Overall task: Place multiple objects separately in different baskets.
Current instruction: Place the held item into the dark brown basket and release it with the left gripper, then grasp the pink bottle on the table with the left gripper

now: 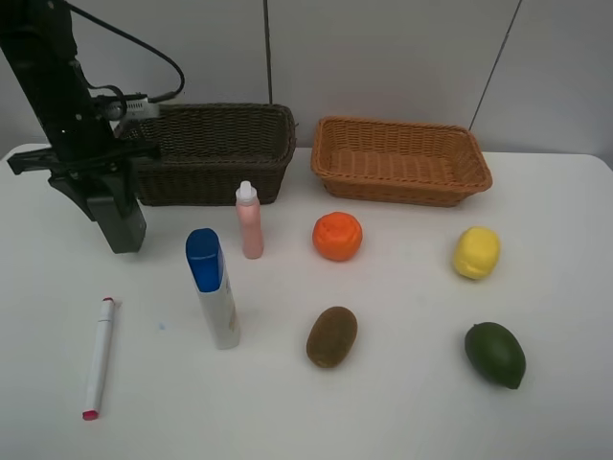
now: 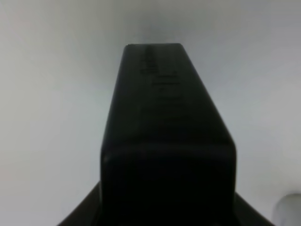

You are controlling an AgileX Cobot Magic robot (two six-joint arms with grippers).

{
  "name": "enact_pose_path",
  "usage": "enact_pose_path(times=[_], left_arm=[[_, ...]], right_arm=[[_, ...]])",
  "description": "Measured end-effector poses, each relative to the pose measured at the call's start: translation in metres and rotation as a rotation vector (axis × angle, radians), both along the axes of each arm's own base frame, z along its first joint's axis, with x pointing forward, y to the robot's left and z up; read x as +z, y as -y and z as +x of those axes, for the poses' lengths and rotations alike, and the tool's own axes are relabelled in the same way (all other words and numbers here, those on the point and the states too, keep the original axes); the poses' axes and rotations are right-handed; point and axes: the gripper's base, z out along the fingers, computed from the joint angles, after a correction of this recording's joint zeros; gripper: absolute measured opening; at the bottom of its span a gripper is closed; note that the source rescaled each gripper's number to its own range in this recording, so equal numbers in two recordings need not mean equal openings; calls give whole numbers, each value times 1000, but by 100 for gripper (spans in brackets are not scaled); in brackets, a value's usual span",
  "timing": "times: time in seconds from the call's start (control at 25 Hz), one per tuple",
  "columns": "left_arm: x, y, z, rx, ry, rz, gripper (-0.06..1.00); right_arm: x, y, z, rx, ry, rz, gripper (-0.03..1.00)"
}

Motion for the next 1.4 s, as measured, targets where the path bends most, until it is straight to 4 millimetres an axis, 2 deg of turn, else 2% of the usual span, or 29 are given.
enact_pose_path(times=[0.12,0.24,0.36,0.48,0.6,0.72,0.76,0.8,0.84,0.88,0.96,1.04,1.16,1.4], left_arm=[[50,5,14,-30,147,-55,38],[88,8,32,-64,298,-85,38],[106,10,50,-77,390,-89,38],[96,10,72,-84,409,-66,38],[63,6,94,-99,372,8,38],[36,1,107,-111,335,64,38],[30,1,109,-114,327,73,41],[24,0,111,-116,318,82,50],[21,0,112,-118,315,87,61],[18,0,113,-116,310,94,78],[17,-1,113,-104,309,98,93],[18,-1,114,-92,312,99,98],[29,1,117,-43,348,80,100],[70,10,108,22,422,-48,100]], right_arm=[[0,0,0,0,0,0,100],[0,0,0,0,0,0,100],[0,0,0,0,0,0,100],[0,0,0,0,0,0,100],[0,0,0,0,0,0,100],[0,0,0,0,0,0,100],[0,0,0,0,0,0,100],[0,0,0,0,0,0,100],[0,0,0,0,0,0,100],[0,0,0,0,0,0,100],[0,0,0,0,0,0,100],[0,0,0,0,0,0,100],[0,0,0,0,0,0,100],[0,0,0,0,0,0,100]])
